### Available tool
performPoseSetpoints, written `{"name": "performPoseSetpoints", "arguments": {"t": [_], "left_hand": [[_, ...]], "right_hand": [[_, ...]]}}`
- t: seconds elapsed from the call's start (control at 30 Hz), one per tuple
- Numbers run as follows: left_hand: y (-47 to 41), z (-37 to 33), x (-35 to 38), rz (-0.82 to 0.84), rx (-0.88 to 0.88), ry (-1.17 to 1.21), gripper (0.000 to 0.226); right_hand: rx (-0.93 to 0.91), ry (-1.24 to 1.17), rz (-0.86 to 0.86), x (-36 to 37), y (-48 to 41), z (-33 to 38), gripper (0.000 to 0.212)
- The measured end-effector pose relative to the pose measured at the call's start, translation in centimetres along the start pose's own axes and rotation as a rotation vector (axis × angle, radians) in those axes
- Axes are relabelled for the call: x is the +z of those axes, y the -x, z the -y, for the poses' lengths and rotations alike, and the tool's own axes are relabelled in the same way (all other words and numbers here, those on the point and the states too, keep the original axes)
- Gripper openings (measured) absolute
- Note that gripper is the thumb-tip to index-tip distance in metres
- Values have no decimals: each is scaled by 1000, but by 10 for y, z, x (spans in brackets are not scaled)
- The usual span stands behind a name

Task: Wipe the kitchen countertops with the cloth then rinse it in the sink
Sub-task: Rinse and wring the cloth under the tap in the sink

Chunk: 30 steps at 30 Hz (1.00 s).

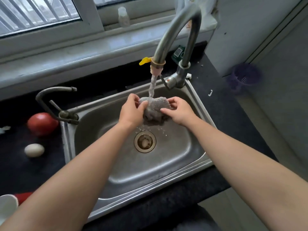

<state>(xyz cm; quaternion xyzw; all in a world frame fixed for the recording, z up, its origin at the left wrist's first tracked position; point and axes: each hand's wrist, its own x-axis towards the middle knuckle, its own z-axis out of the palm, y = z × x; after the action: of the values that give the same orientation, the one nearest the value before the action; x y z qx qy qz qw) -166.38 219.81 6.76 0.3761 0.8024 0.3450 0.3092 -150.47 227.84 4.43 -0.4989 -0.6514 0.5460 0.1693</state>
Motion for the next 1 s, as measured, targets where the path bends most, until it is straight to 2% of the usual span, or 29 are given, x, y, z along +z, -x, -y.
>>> {"name": "performPoseSetpoints", "arguments": {"t": [0.07,0.13,0.23,0.3,0.37,0.47,0.53,0.6,0.7,0.9,1.0], "left_hand": [[1,-2,1,7,-48,33,18],[5,-4,1,-3,-79,67,21],[16,-3,-2,69,-24,53,47],[19,0,-2,151,29,-56,56],[21,2,-1,143,19,-112,49],[18,4,-2,27,-21,-144,27],[16,5,-5,0,4,-235,10],[13,6,-8,24,62,-316,2],[10,10,-10,33,96,-340,4],[5,4,7,7,-12,-157,7],[2,0,10,-8,-35,-59,14]], "right_hand": [[2,-10,-54,-4,-3,3,23],[-18,4,-33,-7,-6,6,15],[-30,16,-32,-9,-11,10,5],[-29,5,-7,-8,-17,14,5],[-25,1,45,-4,-23,16,5],[-6,-11,112,0,-30,16,6],[14,-1,146,2,-35,14,7],[28,27,165,4,-37,13,8],[44,109,125,4,-36,9,11],[69,56,113,3,-30,0,10],[49,-37,254,1,-28,-2,35]]}}
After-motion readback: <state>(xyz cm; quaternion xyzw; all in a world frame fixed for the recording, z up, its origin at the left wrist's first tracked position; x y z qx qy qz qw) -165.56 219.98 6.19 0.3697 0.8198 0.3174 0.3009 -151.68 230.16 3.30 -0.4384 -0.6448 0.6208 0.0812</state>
